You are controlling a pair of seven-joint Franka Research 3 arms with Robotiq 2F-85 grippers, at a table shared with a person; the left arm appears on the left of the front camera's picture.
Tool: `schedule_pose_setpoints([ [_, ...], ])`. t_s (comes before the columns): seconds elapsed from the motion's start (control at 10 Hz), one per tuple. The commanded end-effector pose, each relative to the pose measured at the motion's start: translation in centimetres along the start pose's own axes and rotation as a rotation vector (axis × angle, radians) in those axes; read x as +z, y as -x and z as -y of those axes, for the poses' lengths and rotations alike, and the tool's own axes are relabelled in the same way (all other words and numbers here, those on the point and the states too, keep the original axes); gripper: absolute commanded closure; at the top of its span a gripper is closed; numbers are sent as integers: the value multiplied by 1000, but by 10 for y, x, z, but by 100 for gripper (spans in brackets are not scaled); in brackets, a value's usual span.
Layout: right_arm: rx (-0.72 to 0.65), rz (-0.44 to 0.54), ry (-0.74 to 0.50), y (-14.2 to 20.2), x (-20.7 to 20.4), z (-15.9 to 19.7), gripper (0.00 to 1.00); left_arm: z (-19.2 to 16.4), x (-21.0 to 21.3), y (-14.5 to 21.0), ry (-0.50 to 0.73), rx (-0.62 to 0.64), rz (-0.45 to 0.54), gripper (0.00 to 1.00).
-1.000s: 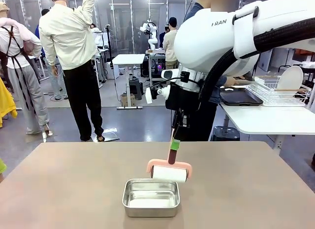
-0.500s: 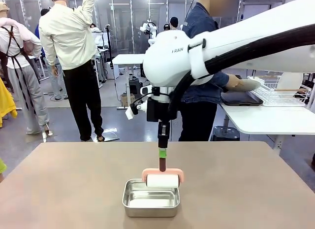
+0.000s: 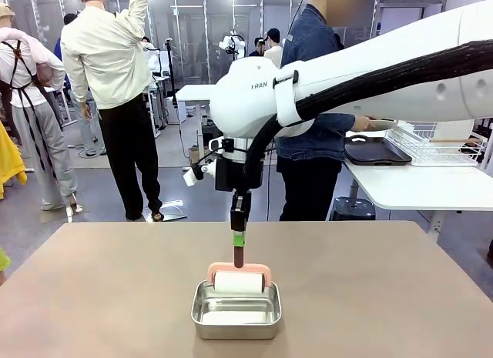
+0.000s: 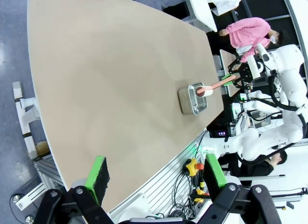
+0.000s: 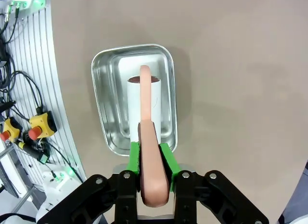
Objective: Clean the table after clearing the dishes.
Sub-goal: Place the Lint Roller back on top of the Airtight Container.
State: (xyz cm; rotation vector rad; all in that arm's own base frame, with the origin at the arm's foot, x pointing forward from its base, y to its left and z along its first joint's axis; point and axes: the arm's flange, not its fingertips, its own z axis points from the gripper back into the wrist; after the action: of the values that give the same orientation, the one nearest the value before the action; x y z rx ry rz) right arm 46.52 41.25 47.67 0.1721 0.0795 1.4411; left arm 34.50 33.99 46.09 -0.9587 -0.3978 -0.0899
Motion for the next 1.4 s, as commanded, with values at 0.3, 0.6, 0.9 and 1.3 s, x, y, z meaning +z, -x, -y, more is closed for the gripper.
schedule_pose_setpoints([
  [0.3,-25,-28,-13,-20,-44,22,78,4,2,1,-11,12,5,0],
  [0.6,23,-20,-21,-15,-50,29,72,4,2,1,-11,12,5,0],
  [0.9,42,-20,-32,-10,-46,26,29,4,2,1,-11,12,5,0],
  [1.3,44,-6,-22,-6,-40,22,0,4,2,1,-11,12,5,0],
])
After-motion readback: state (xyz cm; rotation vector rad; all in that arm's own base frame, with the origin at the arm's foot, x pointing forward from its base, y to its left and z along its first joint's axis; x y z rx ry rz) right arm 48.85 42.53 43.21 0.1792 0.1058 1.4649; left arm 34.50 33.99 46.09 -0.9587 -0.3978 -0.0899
